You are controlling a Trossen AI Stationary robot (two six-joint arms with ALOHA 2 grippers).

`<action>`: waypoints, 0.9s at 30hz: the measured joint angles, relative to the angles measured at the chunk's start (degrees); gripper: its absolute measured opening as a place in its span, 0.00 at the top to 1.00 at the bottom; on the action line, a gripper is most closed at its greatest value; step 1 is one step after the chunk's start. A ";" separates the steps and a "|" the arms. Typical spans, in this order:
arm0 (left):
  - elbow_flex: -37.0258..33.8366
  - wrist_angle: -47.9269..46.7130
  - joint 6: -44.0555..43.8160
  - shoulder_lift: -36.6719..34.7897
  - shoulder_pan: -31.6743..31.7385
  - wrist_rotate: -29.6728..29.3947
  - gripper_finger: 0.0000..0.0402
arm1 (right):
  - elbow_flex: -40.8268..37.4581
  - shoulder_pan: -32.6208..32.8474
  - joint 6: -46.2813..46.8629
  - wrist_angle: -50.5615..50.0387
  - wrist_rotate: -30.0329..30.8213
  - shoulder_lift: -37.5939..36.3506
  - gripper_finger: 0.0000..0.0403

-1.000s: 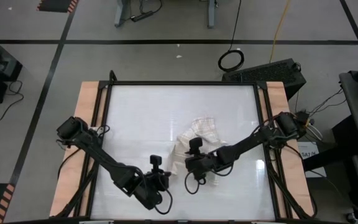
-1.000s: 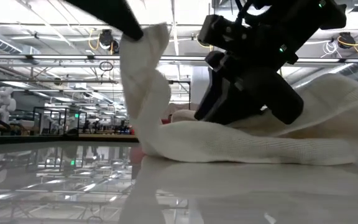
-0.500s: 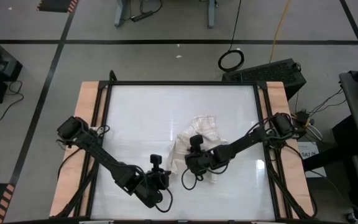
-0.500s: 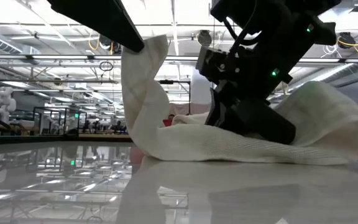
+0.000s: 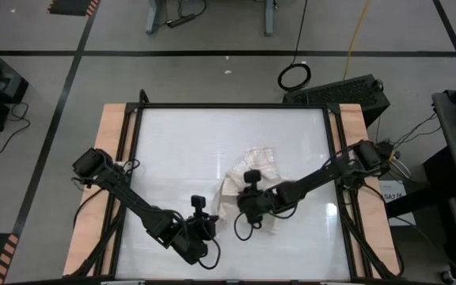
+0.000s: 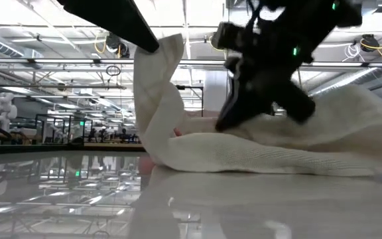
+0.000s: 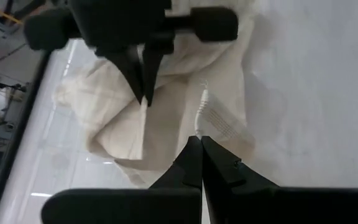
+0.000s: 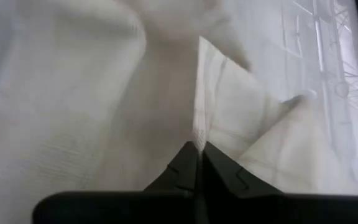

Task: Roll towel
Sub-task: Roll the white towel

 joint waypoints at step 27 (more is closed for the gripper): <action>0.04 11.51 -0.96 5.83 -0.15 -8.94 1.00 | -12.86 5.26 22.50 12.24 -1.49 -17.85 0.99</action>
